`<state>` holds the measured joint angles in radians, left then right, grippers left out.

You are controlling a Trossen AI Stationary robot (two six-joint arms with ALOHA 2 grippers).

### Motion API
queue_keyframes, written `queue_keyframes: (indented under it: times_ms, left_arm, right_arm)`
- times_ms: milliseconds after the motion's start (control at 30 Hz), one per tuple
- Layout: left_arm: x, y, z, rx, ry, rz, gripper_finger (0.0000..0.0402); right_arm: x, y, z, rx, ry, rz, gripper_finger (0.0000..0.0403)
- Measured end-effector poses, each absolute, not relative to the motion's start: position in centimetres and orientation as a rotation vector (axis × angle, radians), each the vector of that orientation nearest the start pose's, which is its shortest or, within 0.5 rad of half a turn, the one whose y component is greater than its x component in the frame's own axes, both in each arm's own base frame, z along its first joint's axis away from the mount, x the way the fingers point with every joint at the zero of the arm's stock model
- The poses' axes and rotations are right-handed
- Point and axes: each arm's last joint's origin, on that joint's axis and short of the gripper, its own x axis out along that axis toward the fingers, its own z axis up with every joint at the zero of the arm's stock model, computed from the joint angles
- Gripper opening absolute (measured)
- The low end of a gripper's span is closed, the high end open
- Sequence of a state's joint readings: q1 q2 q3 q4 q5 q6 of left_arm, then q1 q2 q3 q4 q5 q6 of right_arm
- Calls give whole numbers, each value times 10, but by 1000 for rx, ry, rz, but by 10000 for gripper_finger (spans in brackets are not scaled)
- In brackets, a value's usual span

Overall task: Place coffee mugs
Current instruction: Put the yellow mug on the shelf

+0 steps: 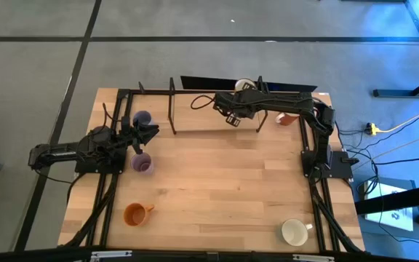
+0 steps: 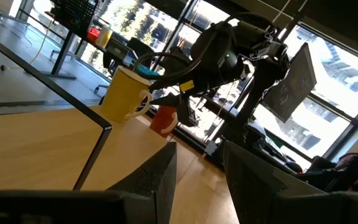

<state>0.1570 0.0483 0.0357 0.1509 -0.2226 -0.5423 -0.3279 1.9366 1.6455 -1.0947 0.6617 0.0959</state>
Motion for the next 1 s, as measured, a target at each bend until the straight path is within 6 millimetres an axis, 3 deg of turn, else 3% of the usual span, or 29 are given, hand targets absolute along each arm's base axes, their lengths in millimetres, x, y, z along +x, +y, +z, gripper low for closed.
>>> queue_keyframes:
  times_ms: [667,733,900,1000]
  left_arm:
    - [95,21,186,-539,-238,332,126]
    - [95,21,186,-539,-238,332,126]
    - [95,21,186,-539,-238,332,126]
    - [95,21,186,-539,-238,332,126]
  right_arm:
    - [347,-137,248,-185,1486,-864,167]
    - [351,-134,254,-185,1459,-863,167]
    - [364,-129,292,-163,1233,-881,167]
    - [374,-131,295,-158,1137,-872,167]
